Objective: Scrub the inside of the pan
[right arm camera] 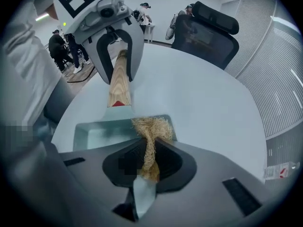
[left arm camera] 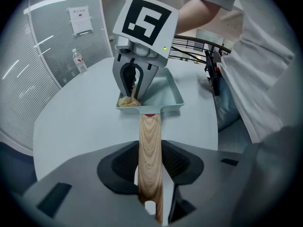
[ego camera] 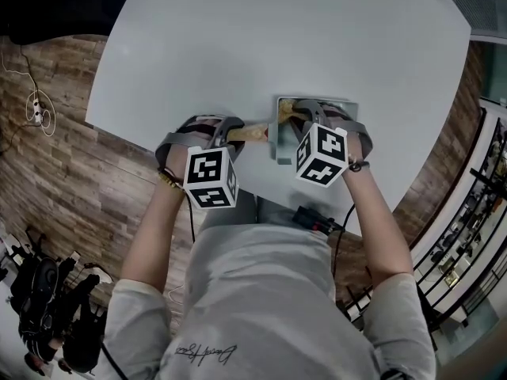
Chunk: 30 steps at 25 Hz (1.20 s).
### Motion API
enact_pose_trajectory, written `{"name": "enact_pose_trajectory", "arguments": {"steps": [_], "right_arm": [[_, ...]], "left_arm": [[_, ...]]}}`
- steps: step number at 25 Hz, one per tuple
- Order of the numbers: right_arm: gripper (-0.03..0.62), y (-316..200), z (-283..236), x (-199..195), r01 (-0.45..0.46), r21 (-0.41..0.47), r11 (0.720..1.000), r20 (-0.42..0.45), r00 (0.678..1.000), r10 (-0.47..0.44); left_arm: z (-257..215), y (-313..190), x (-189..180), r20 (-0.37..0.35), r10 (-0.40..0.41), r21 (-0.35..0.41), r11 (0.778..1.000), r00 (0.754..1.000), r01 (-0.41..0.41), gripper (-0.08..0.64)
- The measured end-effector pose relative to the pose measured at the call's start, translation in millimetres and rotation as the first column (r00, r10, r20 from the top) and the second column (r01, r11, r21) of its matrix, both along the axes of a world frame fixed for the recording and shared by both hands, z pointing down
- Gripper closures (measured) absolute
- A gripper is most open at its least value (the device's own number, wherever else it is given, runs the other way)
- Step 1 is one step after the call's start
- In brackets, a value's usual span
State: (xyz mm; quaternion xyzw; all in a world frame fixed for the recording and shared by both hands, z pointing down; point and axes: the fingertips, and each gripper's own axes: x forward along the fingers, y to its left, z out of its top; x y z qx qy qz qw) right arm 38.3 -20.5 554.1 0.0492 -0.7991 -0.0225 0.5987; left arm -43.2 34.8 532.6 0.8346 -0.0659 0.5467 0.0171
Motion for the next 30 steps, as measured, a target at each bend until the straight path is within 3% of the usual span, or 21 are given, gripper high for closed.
{"name": "enact_pose_trajectory", "arguments": {"steps": [5,14,22,30], "right_arm": [[0.523,-1.0,8.7,-6.1,-0.008,-0.018,1.0,-0.031,1.0,0.007],[0.523,16.8,6.8,3.0,0.084,-0.03,0.996,-0.113,0.99,-0.087],[0.523,67.7,9.8,7.7,0.168,-0.135,0.977,-0.157,0.97,-0.188],[0.523,89.1,11.9,9.9,0.187,-0.253,0.949,-0.179,0.955,-0.235]], "left_arm": [[3.5,-2.7,-4.8,0.005,-0.003,-0.008,1.0,1.0,0.003,0.408],[0.8,-2.0,0.4,0.005,-0.039,-0.002,0.999,0.999,0.039,0.408],[5.4,-6.0,-5.3,0.022,-0.05,0.004,0.999,0.999,0.05,0.408],[8.4,-9.7,-7.9,0.037,-0.06,0.006,0.998,0.998,0.06,0.407]]}}
